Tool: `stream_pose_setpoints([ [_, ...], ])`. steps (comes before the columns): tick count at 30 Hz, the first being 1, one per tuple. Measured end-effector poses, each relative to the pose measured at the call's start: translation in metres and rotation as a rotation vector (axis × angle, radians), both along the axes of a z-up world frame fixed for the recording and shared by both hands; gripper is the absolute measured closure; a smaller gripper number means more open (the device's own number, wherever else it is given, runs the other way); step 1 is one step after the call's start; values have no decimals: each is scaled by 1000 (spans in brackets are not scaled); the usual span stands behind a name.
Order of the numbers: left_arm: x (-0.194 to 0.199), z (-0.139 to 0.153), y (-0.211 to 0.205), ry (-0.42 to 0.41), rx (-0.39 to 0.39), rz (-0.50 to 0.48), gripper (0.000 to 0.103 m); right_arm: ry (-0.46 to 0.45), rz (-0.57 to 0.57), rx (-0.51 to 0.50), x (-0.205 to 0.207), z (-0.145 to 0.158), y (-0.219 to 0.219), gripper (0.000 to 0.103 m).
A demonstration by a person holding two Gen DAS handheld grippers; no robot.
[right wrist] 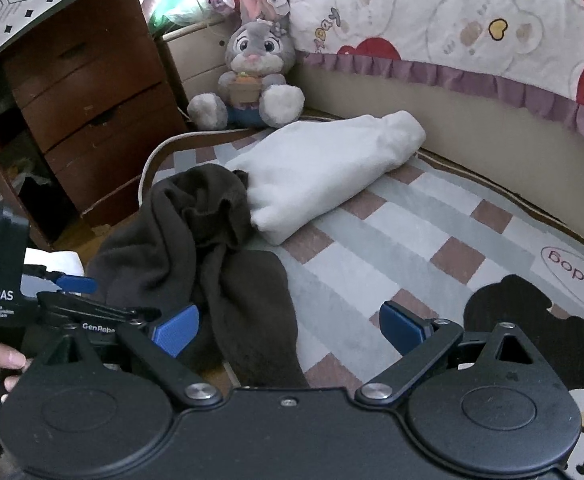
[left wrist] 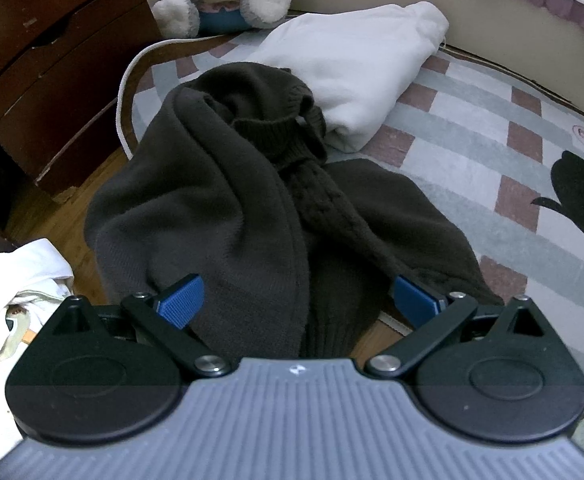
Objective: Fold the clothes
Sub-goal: 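Reach both grippers toward the crumpled dark brown knit sweater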
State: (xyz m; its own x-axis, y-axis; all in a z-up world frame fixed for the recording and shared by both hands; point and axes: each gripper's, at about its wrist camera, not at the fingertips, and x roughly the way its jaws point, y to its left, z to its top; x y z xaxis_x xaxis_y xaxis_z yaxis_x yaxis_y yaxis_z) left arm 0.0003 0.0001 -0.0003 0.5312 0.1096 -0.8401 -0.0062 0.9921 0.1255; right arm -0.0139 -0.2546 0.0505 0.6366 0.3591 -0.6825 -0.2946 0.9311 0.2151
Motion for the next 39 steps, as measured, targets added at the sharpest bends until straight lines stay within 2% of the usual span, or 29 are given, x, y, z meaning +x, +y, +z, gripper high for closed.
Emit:
stream_pose_setpoints([
  [10, 3, -3, 4, 1, -4, -15, 0, 9, -9, -31, 0, -1, -1, 4],
  [16, 1, -3, 1, -60, 2, -15, 0, 41, -8, -53, 0, -9, 1, 4],
  [18, 2, -5, 0, -90, 22, -19, 0, 50, -8, -45, 1, -12, 0, 4],
  [22, 5, -15, 0, -74, 90, -22, 0, 66, 4, -36, 2, -16, 4, 4],
  [23, 6, -18, 1, -62, 79, -20, 0, 69, 14, -37, 3, -17, 6, 4],
  [24, 7, -22, 4, -50, 65, -14, 0, 72, 23, -37, 3, -18, 7, 7],
  [26, 8, -27, 10, -77, 48, 10, 2, 87, 46, -34, 4, -22, 11, 14],
  [29, 7, -36, 24, -133, 0, 78, 6, 95, 63, -15, 8, -34, 15, 18],
  [31, 9, -43, 32, -154, -42, 119, 18, 108, 49, 22, 16, -50, 13, 20],
  [32, 12, -48, 35, -143, -41, 128, 20, 116, 39, 43, 20, -59, 12, 20],
  [34, 17, -58, 40, -88, 11, 119, 38, 157, 4, 92, 31, -79, 10, 20],
  [35, 19, -62, 42, -62, 32, 113, 40, 179, -17, 111, 35, -88, 10, 20],
  [37, 22, -66, 47, -22, 26, 96, 40, 211, -48, 144, 43, -102, 9, 20],
  [39, 20, -65, 50, -44, -16, 85, 40, 232, -73, 195, 48, -112, 7, 20],
])
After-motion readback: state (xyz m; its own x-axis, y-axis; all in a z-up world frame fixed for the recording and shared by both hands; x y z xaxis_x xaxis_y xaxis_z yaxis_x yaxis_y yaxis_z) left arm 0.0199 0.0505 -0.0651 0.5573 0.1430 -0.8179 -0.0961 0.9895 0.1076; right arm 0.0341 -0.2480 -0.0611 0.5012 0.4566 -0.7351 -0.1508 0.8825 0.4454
